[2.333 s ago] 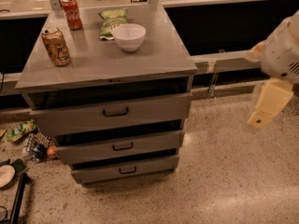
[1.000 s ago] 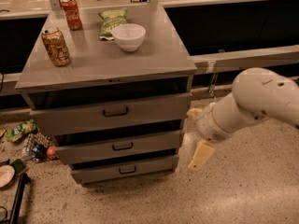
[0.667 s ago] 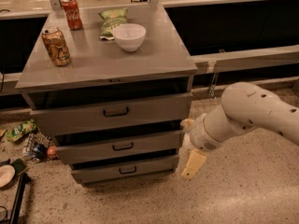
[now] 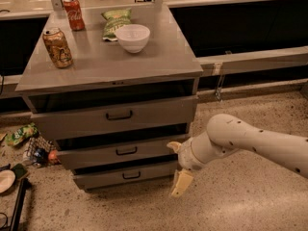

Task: Open middle drawer

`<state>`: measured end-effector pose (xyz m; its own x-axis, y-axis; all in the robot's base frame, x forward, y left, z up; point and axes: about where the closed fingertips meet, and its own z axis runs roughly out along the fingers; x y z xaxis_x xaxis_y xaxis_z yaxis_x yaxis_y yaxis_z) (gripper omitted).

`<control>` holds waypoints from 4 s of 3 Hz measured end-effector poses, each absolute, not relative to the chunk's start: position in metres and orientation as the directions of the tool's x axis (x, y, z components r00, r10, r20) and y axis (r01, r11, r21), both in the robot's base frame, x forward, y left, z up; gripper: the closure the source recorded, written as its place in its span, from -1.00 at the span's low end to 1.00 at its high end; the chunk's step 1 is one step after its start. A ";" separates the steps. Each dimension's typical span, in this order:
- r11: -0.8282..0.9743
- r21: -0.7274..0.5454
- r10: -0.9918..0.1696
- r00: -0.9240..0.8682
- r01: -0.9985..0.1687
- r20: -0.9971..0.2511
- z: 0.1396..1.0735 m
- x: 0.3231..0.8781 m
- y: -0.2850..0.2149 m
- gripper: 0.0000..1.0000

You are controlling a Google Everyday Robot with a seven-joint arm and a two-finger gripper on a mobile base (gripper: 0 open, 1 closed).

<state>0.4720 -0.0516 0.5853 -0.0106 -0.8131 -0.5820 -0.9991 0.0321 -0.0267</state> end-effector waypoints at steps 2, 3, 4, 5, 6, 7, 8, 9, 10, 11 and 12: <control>-0.006 -0.033 -0.819 0.024 -0.999 -0.574 0.536 0.510 -0.047 -1.00; -0.037 -0.086 -0.824 0.079 -0.996 -0.561 0.518 0.548 -0.051 -1.00; -0.070 -0.122 -0.827 0.125 -0.990 -0.548 0.505 0.577 -0.052 -1.00; -0.117 -0.158 -0.816 0.186 -0.980 -0.548 0.490 0.600 -0.050 -1.00; -0.152 -0.198 -0.802 0.238 -0.968 -0.548 0.481 0.621 -0.046 -1.00; -0.169 -0.223 -0.795 0.267 -0.960 -0.544 0.475 0.637 -0.045 -1.00; -0.171 -0.214 -0.793 0.263 -0.962 -0.549 0.463 0.647 -0.045 -1.00; -0.154 -0.174 -0.793 0.227 -0.973 -0.566 0.440 0.654 -0.047 -0.97; -0.147 -0.154 -0.791 0.210 -0.977 -0.574 0.429 0.655 -0.046 -0.53; -0.143 -0.145 -0.798 0.201 -0.979 -0.569 0.430 0.653 -0.048 -0.06; -0.143 -0.141 -0.814 0.197 -0.980 -0.546 0.444 0.641 -0.051 0.40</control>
Offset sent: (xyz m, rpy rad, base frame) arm 0.0839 0.0060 -0.0902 -0.0201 -0.0331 0.0803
